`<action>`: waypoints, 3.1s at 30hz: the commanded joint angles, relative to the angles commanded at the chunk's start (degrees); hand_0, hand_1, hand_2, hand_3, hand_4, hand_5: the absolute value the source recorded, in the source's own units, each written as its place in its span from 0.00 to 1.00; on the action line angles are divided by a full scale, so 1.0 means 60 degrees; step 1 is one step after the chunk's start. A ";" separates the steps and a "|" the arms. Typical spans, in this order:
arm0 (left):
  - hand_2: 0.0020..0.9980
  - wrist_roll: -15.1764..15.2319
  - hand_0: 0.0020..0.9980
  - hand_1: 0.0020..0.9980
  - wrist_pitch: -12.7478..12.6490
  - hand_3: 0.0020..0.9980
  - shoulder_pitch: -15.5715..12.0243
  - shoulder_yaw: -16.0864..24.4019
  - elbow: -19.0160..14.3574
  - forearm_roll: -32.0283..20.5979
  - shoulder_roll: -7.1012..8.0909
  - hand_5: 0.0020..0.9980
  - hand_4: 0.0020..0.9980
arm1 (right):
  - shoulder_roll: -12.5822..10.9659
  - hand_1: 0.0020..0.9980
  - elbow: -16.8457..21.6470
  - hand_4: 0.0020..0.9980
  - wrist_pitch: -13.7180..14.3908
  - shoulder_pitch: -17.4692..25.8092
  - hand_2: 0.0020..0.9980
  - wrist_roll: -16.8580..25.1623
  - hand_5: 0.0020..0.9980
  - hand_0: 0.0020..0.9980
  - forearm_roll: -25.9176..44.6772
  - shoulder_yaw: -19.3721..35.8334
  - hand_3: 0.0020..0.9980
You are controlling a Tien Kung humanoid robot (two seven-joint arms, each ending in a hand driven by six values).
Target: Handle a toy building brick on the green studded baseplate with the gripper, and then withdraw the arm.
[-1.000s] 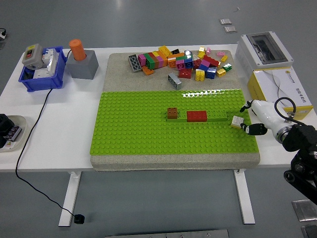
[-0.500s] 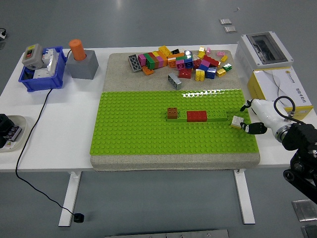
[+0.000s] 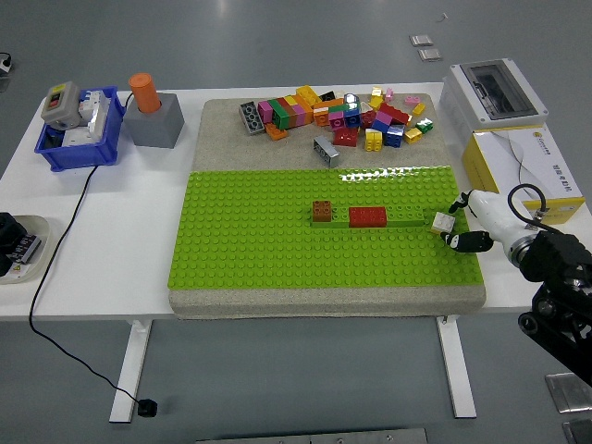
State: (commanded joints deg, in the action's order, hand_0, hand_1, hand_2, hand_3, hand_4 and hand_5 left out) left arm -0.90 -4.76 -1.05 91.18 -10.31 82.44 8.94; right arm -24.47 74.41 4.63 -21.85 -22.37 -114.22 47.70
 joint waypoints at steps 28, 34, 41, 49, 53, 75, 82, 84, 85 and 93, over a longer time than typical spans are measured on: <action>0.59 0.0008 0.65 0.61 -0.0025 0.63 0.0057 -0.0059 0.0000 -0.0103 -0.0026 0.16 0.64 | 0.0320 0.73 -0.0421 0.78 0.0037 -0.0143 0.77 0.0079 0.41 0.74 0.0055 -0.0044 0.69; 0.59 0.0007 0.65 0.61 -0.0036 0.63 0.0056 -0.0111 0.0000 -0.0176 -0.0034 0.15 0.64 | 0.0334 0.73 -0.0399 0.79 0.0038 -0.0143 0.77 0.0082 0.41 0.74 -0.0004 -0.0064 0.69; 0.59 0.0006 0.65 0.61 -0.0040 0.63 0.0079 -0.0147 0.0000 -0.0224 -0.0043 0.15 0.64 | 0.0312 0.72 -0.0376 0.79 0.0066 -0.0111 0.77 0.0090 0.41 0.75 0.0001 -0.0036 0.69; 0.59 0.0004 0.65 0.61 -0.0039 0.63 0.0076 -0.0161 0.0000 -0.0233 -0.0034 0.15 0.64 | 0.0306 0.72 -0.0418 0.79 0.0085 -0.0060 0.77 0.0123 0.42 0.75 0.0048 -0.0019 0.66; 0.59 0.0002 0.65 0.61 -0.0037 0.62 0.0075 -0.0160 0.0000 -0.0224 -0.0029 0.15 0.64 | 0.0313 0.72 -0.0418 0.77 0.0100 -0.0072 0.76 0.0160 0.40 0.75 0.0061 -0.0039 0.61; 0.59 0.0017 0.65 0.61 -0.0034 0.62 0.0134 -0.0225 0.0000 -0.0221 -0.0035 0.16 0.64 | 0.0401 0.72 -0.0559 0.76 0.0233 0.0023 0.75 0.0265 0.39 0.75 0.0000 0.0086 0.57; 0.59 0.0012 0.65 0.61 -0.0036 0.62 0.0144 -0.0220 0.0000 -0.0215 -0.0045 0.16 0.64 | 0.0419 0.71 -0.0644 0.60 0.0309 0.0017 0.73 0.0327 0.27 0.74 0.0019 0.0046 0.54; 0.59 0.0011 0.65 0.61 -0.0036 0.62 0.0144 -0.0222 0.0000 -0.0212 -0.0050 0.16 0.64 | 0.0429 0.71 -0.0681 0.60 0.0337 0.0025 0.73 0.0345 0.27 0.74 -0.0003 0.0036 0.54; 0.59 0.0012 0.65 0.61 -0.0035 0.62 0.0144 -0.0228 0.0000 -0.0216 -0.0053 0.16 0.64 | 0.0433 0.71 -0.0696 0.60 0.0349 0.0029 0.73 0.0352 0.27 0.74 -0.0018 0.0032 0.54; 0.59 0.0011 0.65 0.61 -0.0038 0.62 0.0141 -0.0232 0.0000 -0.0226 -0.0052 0.16 0.65 | 0.0421 0.71 -0.0727 0.55 0.0415 0.0042 0.72 0.0415 0.24 0.74 -0.0161 0.0022 0.52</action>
State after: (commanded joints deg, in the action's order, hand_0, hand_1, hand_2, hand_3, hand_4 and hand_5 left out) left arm -0.83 -4.98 -0.20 89.79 -10.31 81.09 8.63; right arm -21.94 70.05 7.12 -21.59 -19.88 -115.19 47.83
